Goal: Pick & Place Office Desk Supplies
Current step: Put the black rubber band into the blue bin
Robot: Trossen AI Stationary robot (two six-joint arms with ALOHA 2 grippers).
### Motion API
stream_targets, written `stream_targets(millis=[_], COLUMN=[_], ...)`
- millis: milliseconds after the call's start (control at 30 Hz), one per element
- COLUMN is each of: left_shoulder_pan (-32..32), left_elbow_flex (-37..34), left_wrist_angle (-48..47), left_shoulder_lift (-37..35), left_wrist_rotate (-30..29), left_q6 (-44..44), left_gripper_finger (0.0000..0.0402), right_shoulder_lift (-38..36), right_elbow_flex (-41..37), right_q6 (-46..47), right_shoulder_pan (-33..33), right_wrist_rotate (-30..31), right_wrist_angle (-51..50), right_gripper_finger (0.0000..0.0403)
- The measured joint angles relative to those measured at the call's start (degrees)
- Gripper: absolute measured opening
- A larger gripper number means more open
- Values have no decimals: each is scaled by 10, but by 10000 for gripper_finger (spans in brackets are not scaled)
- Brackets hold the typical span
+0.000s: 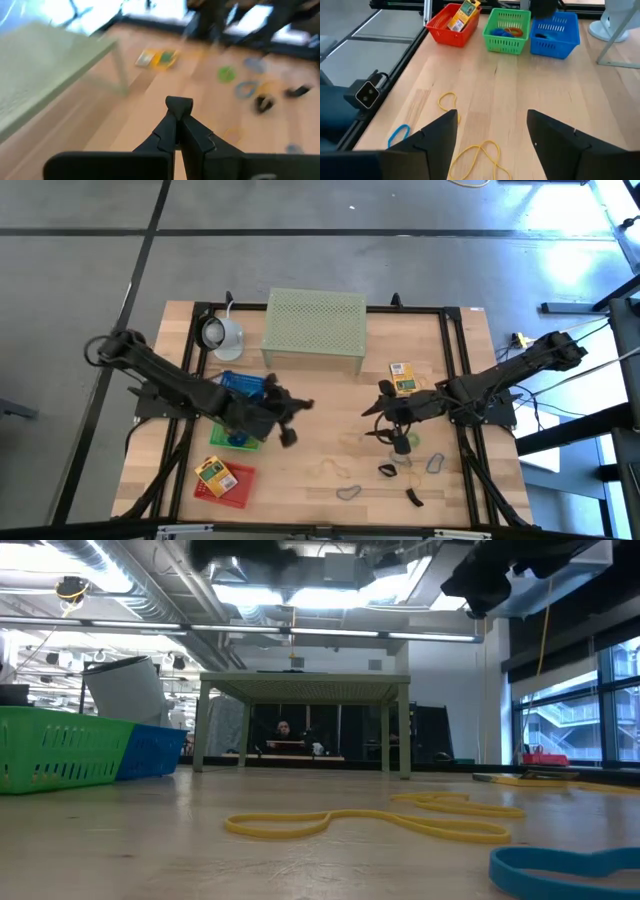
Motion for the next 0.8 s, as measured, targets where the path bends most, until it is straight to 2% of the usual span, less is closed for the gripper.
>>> stream_targets(millis=[200,300,400,600,800], left_shoulder_pan=[0,0,2,25,63], left_elbow_flex=[0,0,-1,-55,-105], left_wrist_angle=[-296,-414,-490,-488,-484], left_shoulder_lift=[-48,-50,-39,-32,-32], left_wrist_rotate=[-8,-7,-9,0,85], left_q6=[-226,-332,-411,-466,-484], left_gripper_finger=[8,8,8,8,8], right_shoulder_lift=[3,4,4,4,4], right_elbow_flex=[0,0,0,0,0], right_q6=[-13,-24,-32,-32,-32], right_shoulder_pan=[0,0,-1,-10,-26], right_wrist_rotate=[4,34,79,153,154], right_wrist_angle=[-6,-6,-7,-9,-16], right_gripper_finger=[230,227,224,224,224])
